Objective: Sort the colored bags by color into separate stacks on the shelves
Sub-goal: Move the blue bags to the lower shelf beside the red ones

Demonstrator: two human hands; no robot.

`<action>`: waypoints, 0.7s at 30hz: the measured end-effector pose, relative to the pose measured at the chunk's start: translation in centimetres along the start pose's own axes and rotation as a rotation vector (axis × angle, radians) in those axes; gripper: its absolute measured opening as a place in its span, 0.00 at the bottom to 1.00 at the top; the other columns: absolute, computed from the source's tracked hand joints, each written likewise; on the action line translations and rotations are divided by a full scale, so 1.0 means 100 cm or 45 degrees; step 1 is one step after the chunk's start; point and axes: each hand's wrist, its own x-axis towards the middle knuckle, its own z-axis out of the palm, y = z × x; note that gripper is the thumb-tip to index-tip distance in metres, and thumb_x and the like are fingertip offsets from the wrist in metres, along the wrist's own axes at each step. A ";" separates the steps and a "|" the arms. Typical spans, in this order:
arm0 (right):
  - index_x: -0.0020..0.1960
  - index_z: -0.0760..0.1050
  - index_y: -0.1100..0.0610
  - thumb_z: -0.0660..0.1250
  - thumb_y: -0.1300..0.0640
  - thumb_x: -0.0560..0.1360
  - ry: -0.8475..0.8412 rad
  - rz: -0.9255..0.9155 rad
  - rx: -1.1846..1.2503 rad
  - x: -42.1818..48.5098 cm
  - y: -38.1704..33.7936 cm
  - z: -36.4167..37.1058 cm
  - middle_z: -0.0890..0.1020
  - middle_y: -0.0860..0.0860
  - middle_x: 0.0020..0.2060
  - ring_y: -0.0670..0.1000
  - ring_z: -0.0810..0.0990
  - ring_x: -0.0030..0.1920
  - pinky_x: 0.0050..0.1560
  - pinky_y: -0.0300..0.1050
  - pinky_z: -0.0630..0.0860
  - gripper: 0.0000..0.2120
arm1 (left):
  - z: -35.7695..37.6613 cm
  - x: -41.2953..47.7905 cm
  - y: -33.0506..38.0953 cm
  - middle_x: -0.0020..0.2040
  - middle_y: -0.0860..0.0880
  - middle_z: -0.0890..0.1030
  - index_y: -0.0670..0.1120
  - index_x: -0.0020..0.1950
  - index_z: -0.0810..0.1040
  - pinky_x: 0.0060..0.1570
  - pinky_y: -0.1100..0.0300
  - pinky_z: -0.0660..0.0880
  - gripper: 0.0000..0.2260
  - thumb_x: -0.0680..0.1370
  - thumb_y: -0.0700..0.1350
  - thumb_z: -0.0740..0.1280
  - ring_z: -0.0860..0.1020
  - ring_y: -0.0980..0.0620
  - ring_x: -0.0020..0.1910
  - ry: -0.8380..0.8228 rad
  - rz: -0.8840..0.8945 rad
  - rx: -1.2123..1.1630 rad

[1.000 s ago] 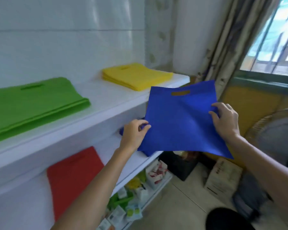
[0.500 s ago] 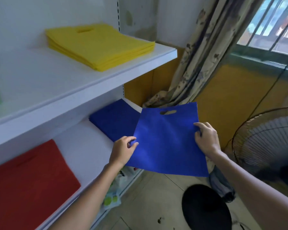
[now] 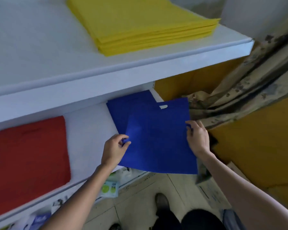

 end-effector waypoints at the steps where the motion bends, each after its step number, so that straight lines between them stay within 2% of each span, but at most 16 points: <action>1: 0.63 0.73 0.60 0.57 0.61 0.79 -0.039 -0.052 -0.017 0.018 0.003 0.009 0.75 0.55 0.59 0.56 0.75 0.56 0.53 0.48 0.73 0.14 | 0.006 0.005 -0.002 0.40 0.50 0.78 0.43 0.49 0.81 0.38 0.70 0.69 0.07 0.72 0.40 0.71 0.72 0.57 0.32 0.046 -0.031 0.021; 4: 0.67 0.69 0.60 0.56 0.60 0.80 -0.211 -0.252 -0.048 0.076 0.012 0.039 0.73 0.55 0.64 0.55 0.73 0.61 0.58 0.48 0.72 0.17 | 0.026 0.021 -0.009 0.45 0.47 0.81 0.42 0.51 0.81 0.41 0.66 0.69 0.06 0.75 0.39 0.68 0.74 0.54 0.36 0.252 -0.108 0.049; 7: 0.72 0.62 0.61 0.55 0.59 0.80 -0.365 -0.416 -0.133 0.117 0.014 0.069 0.66 0.55 0.70 0.55 0.64 0.69 0.67 0.49 0.65 0.21 | 0.045 0.031 -0.017 0.51 0.44 0.81 0.41 0.55 0.80 0.45 0.63 0.70 0.09 0.76 0.38 0.66 0.75 0.53 0.42 0.365 -0.207 0.088; 10: 0.75 0.54 0.59 0.56 0.57 0.80 -0.472 -0.549 -0.236 0.143 0.013 0.099 0.59 0.53 0.73 0.56 0.60 0.71 0.69 0.52 0.62 0.25 | 0.062 0.032 -0.024 0.58 0.44 0.78 0.41 0.61 0.76 0.53 0.58 0.73 0.15 0.74 0.40 0.68 0.76 0.47 0.52 0.322 -0.250 0.164; 12: 0.76 0.51 0.58 0.55 0.56 0.80 -0.572 -0.595 -0.355 0.154 0.014 0.119 0.56 0.52 0.75 0.56 0.58 0.71 0.67 0.52 0.63 0.27 | 0.073 0.033 -0.032 0.62 0.44 0.76 0.42 0.65 0.74 0.58 0.58 0.70 0.19 0.74 0.42 0.68 0.73 0.45 0.59 0.267 -0.289 0.264; 16: 0.75 0.52 0.57 0.52 0.52 0.81 -0.818 -0.441 -0.538 0.146 0.028 0.145 0.54 0.55 0.75 0.60 0.57 0.71 0.66 0.55 0.63 0.25 | 0.091 0.028 -0.043 0.63 0.43 0.72 0.46 0.69 0.70 0.62 0.57 0.66 0.21 0.76 0.46 0.66 0.69 0.44 0.63 0.126 -0.511 0.395; 19: 0.76 0.52 0.55 0.50 0.50 0.81 -0.705 -0.385 -0.452 0.135 0.036 0.145 0.55 0.59 0.74 0.61 0.57 0.71 0.65 0.57 0.63 0.25 | 0.095 0.014 -0.036 0.65 0.43 0.68 0.50 0.73 0.62 0.64 0.53 0.66 0.24 0.78 0.47 0.63 0.65 0.43 0.66 0.168 -0.582 0.295; 21: 0.74 0.57 0.58 0.53 0.53 0.81 -0.549 -0.478 -0.349 0.129 0.031 0.136 0.60 0.60 0.72 0.61 0.61 0.69 0.63 0.57 0.65 0.23 | 0.087 0.003 -0.028 0.66 0.42 0.67 0.49 0.73 0.62 0.63 0.53 0.66 0.23 0.78 0.45 0.62 0.65 0.43 0.66 0.237 -0.568 0.262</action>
